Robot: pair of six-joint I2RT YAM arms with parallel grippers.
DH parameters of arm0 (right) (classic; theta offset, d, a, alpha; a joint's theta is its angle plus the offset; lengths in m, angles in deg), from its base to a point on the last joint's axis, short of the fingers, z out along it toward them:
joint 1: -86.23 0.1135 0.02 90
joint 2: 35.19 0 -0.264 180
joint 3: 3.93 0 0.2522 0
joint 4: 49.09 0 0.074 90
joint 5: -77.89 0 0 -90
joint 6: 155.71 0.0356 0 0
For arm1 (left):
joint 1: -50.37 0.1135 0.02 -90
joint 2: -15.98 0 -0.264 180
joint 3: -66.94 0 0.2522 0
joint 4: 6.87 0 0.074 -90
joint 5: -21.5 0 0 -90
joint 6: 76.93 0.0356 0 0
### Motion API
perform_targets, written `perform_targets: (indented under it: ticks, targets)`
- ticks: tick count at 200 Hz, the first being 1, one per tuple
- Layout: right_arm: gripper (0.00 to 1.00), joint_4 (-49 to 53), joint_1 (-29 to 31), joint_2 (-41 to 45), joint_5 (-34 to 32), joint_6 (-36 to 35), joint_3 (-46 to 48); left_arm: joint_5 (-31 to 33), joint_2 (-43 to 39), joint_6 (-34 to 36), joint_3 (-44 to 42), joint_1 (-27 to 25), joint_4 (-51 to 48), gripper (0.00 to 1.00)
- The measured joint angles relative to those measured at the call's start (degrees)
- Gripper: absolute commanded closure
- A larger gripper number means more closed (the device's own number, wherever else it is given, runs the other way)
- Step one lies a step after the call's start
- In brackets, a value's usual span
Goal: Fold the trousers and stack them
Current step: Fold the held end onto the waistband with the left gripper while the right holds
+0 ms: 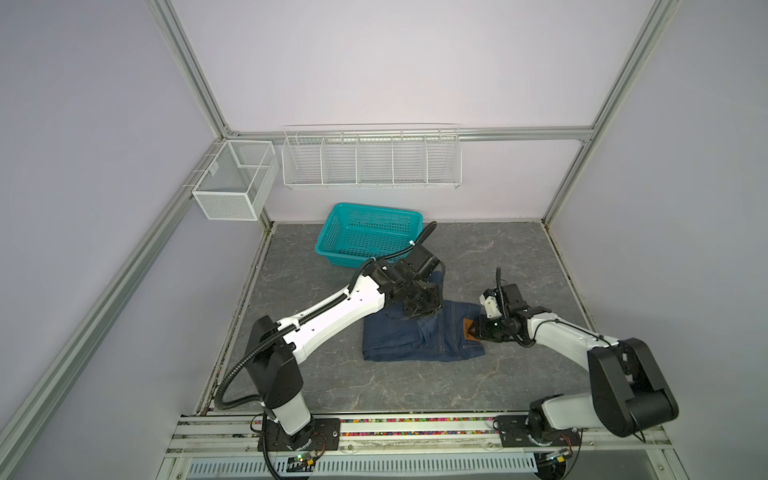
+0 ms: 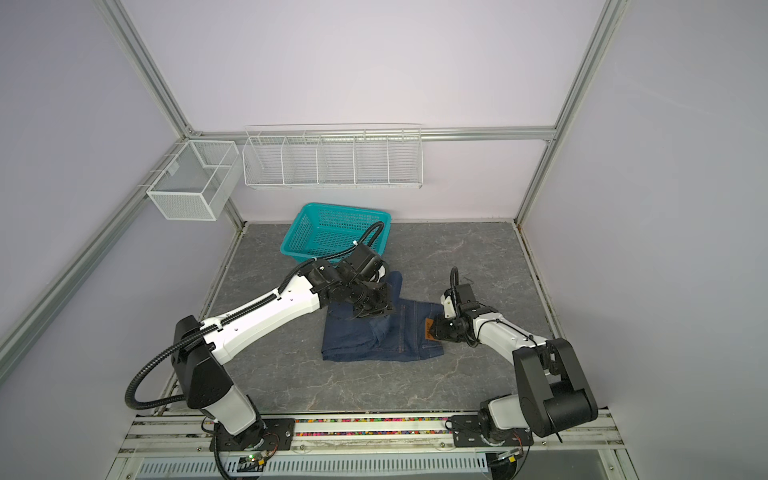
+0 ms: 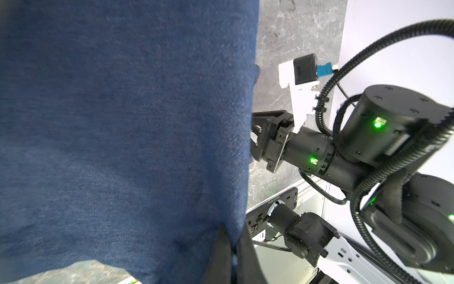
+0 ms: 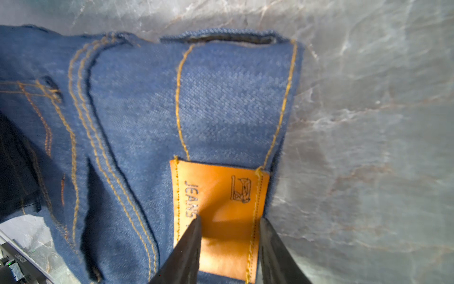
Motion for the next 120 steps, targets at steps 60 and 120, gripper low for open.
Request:
perform_targets:
  ticks: [60, 120]
  targets:
    - [0.60, -0.7, 0.4, -0.2, 0.0, 0.7, 0.0, -1.9, 8.9, -1.1, 1.9, -2.3, 4.9, 1.00]
    - [0.59, -0.9, 0.4, -0.2, 0.0, 0.9, 0.1, -4.0, 15.1, -1.8, 5.4, -4.0, 9.2, 1.00]
